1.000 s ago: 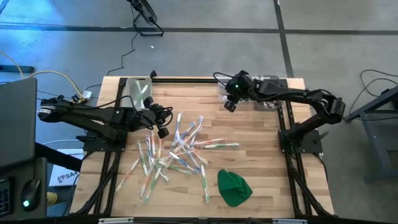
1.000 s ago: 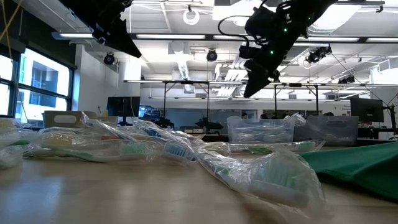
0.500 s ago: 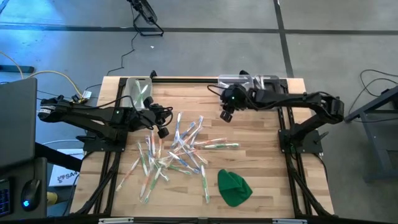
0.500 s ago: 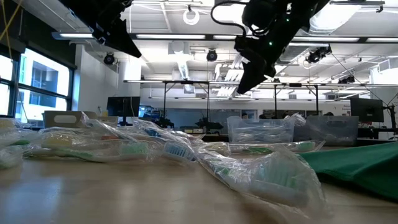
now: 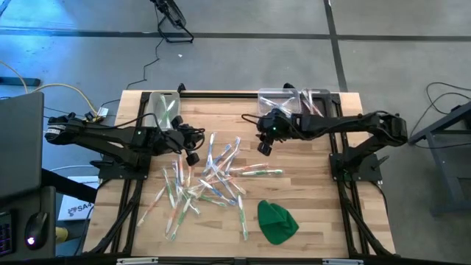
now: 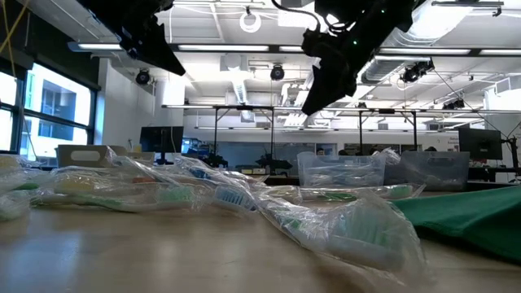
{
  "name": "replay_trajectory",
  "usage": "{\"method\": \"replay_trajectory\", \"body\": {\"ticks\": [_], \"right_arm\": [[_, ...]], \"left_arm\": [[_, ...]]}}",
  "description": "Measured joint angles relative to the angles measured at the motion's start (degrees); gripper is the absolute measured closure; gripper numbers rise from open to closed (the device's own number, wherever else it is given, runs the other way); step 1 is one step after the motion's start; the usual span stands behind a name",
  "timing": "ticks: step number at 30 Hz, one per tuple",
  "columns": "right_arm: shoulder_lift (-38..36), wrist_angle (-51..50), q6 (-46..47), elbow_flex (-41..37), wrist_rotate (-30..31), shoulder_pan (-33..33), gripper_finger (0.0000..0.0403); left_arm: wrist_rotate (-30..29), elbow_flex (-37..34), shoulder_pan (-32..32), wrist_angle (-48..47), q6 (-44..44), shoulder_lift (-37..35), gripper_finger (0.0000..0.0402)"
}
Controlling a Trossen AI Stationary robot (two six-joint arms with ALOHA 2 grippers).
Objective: Pick & Place Toothbrushes
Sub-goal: Put the green toothbrush into the gray bin
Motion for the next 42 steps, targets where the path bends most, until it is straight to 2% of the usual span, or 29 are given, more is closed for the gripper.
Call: {"method": "replay_trajectory", "body": {"ticks": [15,22,24,30,36,42], "right_arm": [[0.0,0.2,-0.7,0.0,0.1,3.0,0.0298],[0.0,3.4,-2.4,0.0,0.0,4.0,0.0298],[0.0,4.0,-4.2,0.0,-1.1,4.1,0.0298],[0.0,4.0,-6.2,0.0,-9.7,4.1,0.0298],[0.0,1.4,-3.2,0.0,-10.7,4.2,0.0298],[0.0,-8.1,-1.1,0.0,-13.4,4.2,0.0298]], "left_arm": [[0.0,0.0,0.0,0.0,0.0,0.0,0.0396],[0.0,0.0,0.0,0.0,0.0,0.0,0.0396],[0.0,0.0,0.0,0.0,0.0,0.0,0.0396],[0.0,0.0,0.0,0.0,0.0,0.0,0.0396],[0.0,0.0,0.0,0.0,0.0,0.0,0.0396],[0.0,0.0,0.0,-0.5,0.0,0.0,0.0396]]}}
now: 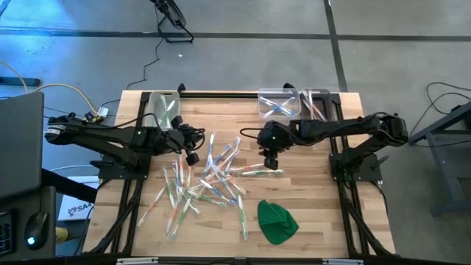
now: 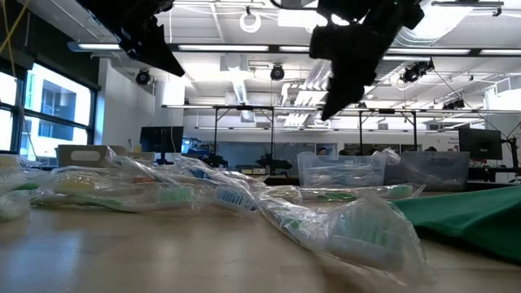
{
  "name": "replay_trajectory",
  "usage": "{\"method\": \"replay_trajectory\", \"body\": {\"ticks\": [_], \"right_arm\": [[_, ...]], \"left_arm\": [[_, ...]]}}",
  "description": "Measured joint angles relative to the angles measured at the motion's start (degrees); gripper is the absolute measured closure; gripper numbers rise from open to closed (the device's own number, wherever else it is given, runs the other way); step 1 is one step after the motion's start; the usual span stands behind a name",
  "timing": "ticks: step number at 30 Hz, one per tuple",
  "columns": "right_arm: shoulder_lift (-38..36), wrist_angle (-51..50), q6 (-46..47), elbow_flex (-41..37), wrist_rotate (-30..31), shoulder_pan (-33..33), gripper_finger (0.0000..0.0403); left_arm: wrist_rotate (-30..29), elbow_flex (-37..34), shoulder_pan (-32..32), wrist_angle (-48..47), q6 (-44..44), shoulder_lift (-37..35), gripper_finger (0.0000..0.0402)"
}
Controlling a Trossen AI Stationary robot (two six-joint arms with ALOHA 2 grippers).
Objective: Pick & Place Toothbrushes
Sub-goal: Put the green toothbrush into the gray bin
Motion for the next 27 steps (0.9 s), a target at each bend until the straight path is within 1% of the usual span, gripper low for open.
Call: {"method": "replay_trajectory", "body": {"ticks": [4,8,11,19,27], "right_arm": [[0.0,-6.8,4.9,0.0,-0.1,0.5,0.0298],[0.0,-11.0,5.5,0.0,0.2,2.2,0.0298],[0.4,-11.3,5.5,0.0,1.1,4.0,0.0298],[2.5,-11.8,5.5,-0.1,7.9,8.8,0.0298],[8.3,-11.7,5.5,-0.1,7.8,10.3,0.0298]], "left_arm": [[0.0,0.0,0.0,0.0,0.0,0.0,0.0396],[0.0,0.0,0.0,0.0,0.0,0.0,0.0396],[0.0,0.0,0.0,0.0,0.0,0.0,0.0396],[0.0,0.0,0.0,0.1,0.0,0.0,0.0396],[0.0,0.0,0.0,0.1,0.0,0.0,0.0396]]}}
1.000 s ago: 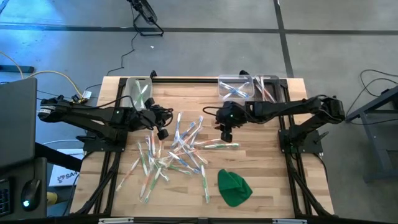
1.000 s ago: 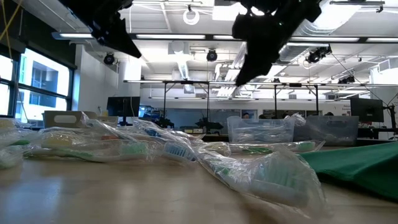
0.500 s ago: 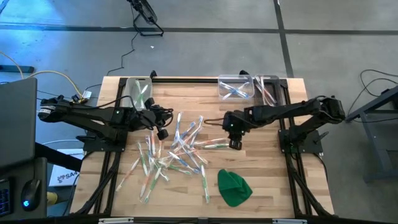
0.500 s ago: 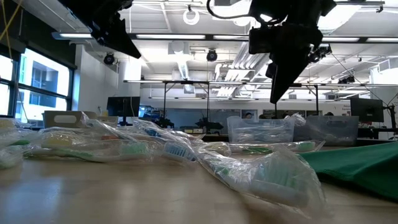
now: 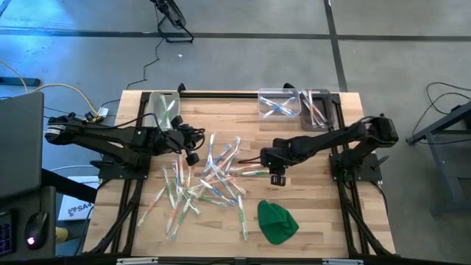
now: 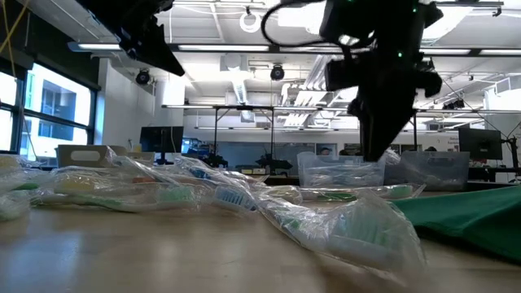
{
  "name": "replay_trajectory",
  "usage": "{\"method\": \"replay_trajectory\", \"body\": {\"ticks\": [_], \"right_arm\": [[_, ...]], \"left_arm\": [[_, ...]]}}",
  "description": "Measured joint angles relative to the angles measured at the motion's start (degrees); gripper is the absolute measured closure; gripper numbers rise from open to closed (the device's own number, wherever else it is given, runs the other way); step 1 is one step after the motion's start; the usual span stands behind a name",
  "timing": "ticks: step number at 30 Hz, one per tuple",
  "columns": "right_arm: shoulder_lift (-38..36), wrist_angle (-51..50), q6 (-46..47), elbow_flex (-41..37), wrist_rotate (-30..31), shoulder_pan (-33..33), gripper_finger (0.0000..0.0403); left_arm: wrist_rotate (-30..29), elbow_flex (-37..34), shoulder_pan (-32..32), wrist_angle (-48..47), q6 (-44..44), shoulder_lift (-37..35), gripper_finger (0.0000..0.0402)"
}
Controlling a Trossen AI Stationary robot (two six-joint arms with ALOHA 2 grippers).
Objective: Pick & Place Toothbrushes
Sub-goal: Put the green toothbrush into the gray bin
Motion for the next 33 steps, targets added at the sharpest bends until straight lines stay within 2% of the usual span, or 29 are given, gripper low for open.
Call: {"method": "replay_trajectory", "body": {"ticks": [13,22,25,31,33], "right_arm": [[10.4,0.7,0.0,0.3,-0.3,0.0,0.0298],[11.1,1.3,0.0,0.2,-0.3,0.0,0.0299],[11.1,1.4,0.0,0.2,-0.5,0.0,0.0316],[11.2,1.3,0.0,0.2,-0.3,0.0,0.0384],[11.2,1.3,-0.2,0.2,-0.2,0.0,0.0391]], "left_arm": [[0.0,0.0,0.0,-0.1,0.0,0.0,0.0396],[0.0,0.0,0.0,-0.1,0.0,0.0,0.0396],[0.0,0.0,0.0,0.0,0.0,0.0,0.0396],[0.0,0.0,0.0,0.0,0.0,0.0,0.0396],[0.0,0.0,0.0,-0.1,0.0,0.0,0.0396]]}}
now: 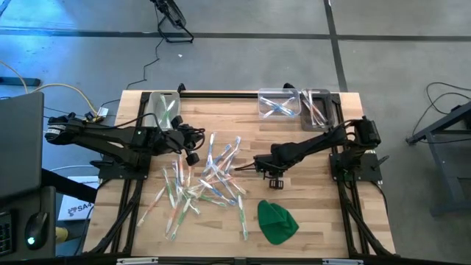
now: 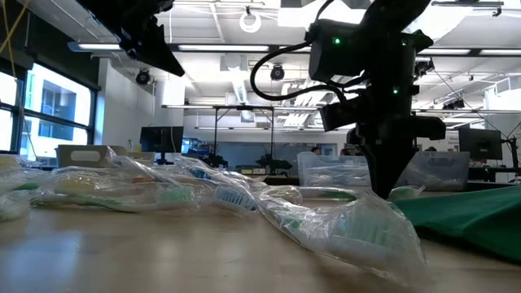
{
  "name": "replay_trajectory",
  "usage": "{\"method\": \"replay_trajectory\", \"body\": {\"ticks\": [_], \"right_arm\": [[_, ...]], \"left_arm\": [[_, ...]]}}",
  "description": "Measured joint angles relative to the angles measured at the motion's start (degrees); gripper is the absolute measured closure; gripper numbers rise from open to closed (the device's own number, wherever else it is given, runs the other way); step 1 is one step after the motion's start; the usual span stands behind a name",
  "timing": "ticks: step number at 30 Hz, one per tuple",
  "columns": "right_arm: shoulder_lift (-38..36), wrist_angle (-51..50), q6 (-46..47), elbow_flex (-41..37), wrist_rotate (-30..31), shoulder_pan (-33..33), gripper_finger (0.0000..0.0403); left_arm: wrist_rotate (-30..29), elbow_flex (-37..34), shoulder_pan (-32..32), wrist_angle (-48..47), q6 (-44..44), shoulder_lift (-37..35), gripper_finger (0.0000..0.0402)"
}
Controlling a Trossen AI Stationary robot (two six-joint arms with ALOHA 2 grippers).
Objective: Pick & Place Toothbrushes
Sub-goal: Put the green toothbrush into the gray bin
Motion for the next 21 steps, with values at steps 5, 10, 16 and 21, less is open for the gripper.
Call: {"method": "replay_trajectory", "body": {"ticks": [5,10,16,21], "right_arm": [[0.0,-0.3,-0.2,0.0,0.3,0.8,0.0393],[-1.2,-1.2,-0.2,-0.2,1.0,2.4,0.0397],[-6.5,-2.5,0.3,-0.3,-0.8,4.4,0.0398],[-12.7,-3.9,0.4,-0.3,-0.2,4.9,0.0399]], "left_arm": [[0.0,0.0,0.0,0.0,0.0,0.0,0.0396],[0.0,0.0,0.0,0.0,0.0,0.0,0.0396],[0.0,0.0,0.0,0.1,0.0,0.0,0.0396],[-0.1,0.0,0.0,0.7,0.0,0.0,0.0396]]}}
